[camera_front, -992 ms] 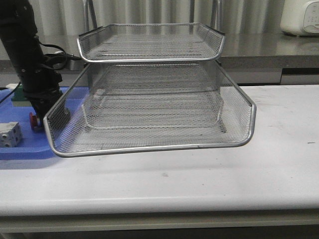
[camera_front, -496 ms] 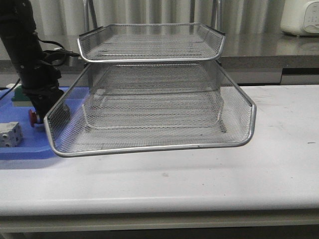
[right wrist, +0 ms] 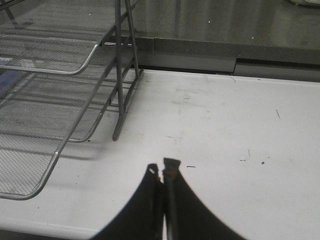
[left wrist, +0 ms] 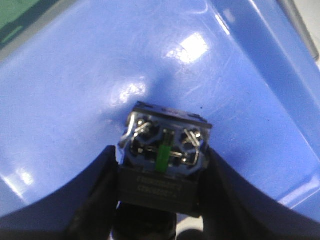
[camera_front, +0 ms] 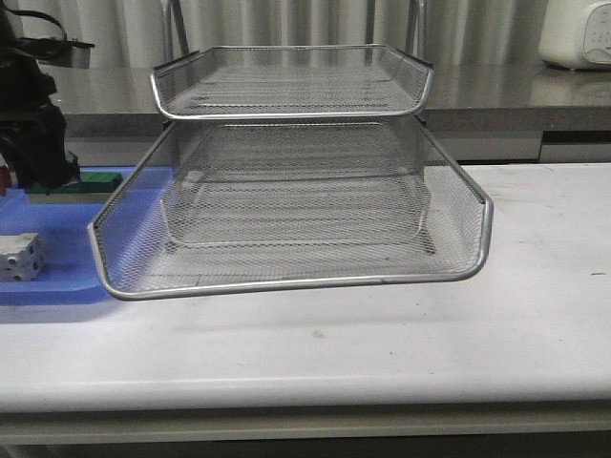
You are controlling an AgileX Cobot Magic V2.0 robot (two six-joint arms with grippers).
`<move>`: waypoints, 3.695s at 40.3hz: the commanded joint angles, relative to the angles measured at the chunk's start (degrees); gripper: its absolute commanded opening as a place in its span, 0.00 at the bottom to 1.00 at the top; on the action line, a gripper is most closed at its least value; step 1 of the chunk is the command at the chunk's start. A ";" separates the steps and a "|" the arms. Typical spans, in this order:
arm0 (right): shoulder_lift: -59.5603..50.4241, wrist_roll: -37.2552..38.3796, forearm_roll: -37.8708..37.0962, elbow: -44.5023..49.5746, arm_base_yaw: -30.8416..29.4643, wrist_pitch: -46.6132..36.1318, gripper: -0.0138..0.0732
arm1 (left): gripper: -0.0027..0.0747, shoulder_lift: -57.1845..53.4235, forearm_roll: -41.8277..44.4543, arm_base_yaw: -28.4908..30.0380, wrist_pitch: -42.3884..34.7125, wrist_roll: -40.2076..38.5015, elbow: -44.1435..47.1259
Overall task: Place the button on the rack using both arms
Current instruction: 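Lift the red button with the left gripper toward the rack, then lower the red button into the pulled-out middle tray and open the left gripper, then raise the left gripper away from the tray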
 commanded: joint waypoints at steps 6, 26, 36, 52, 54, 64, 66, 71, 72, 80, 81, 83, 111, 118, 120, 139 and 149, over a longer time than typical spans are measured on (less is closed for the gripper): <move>0.57 -0.03 -0.58 -1.47 -0.01 -4.64 0.09 | 0.28 -8.81 -0.19 0.39 3.94 -5.81 -1.95; 0.57 -0.03 -0.58 -1.47 -0.01 -4.64 0.09 | 0.28 -28.96 -0.76 -3.70 3.94 -8.64 10.54; 0.57 -0.03 -0.58 -1.47 -0.01 -4.64 0.09 | 0.28 -34.69 -5.02 -9.96 3.94 -8.54 17.39; 0.57 -0.03 -0.58 -1.47 -0.01 -4.64 0.09 | 0.28 -30.30 -5.71 -30.07 -3.73 -8.26 18.22; 0.57 -0.03 -0.58 -1.47 -0.01 -4.64 0.09 | 0.28 -29.09 -5.31 -31.62 -4.52 -8.26 18.22; 0.57 -0.03 -0.58 -1.47 -0.01 -4.64 0.09 | 0.28 -22.34 -4.23 -33.65 -13.64 -8.26 18.22; 0.57 -0.03 -0.58 -1.47 -0.01 -4.64 0.09 | 0.28 -20.93 -4.23 -33.65 -14.74 -8.26 18.22; 0.57 -0.03 -0.58 -1.47 -0.01 -4.64 0.09 | 0.28 -17.71 -4.23 -33.65 -15.67 -8.26 18.22; 0.57 -0.03 -0.58 -1.47 -0.01 -4.64 0.09 | 0.28 -17.24 -4.23 -33.65 -15.93 -8.26 18.22; 0.57 -0.03 -0.58 -1.47 -0.01 -4.64 0.09 | 0.40 -15.57 -4.23 -33.65 -16.44 -8.26 18.22; 0.57 -0.03 -0.58 -1.47 -0.01 -4.64 0.09 | 0.44 -15.57 -4.23 -33.65 -16.44 -8.26 18.22; 0.57 -0.03 -0.58 -1.47 -0.01 -4.64 0.09 | 0.50 -15.57 -4.23 -33.65 -16.11 -8.26 18.11; 0.57 -0.03 -0.58 -1.47 -0.01 -4.64 0.09 | 0.56 -21.73 -0.14 -33.42 2.26 -8.26 12.23; 0.57 -0.03 -0.58 -1.47 -0.01 -4.64 0.09 | 0.32 -23.76 -0.14 -33.43 3.92 -9.60 12.48; 0.57 -0.03 -0.58 -1.47 -0.01 -4.64 0.09 | 0.26 -24.07 -0.02 -33.43 3.92 -10.20 12.48; 0.57 -0.03 -0.58 -1.47 -0.01 -4.64 0.09 | 0.01 -38.06 2.36 -20.67 0.22 -20.89 28.25; 0.57 -0.03 -0.58 -1.47 -0.01 -4.64 0.09 | 0.01 -56.28 2.25 -9.67 -15.44 -27.91 47.31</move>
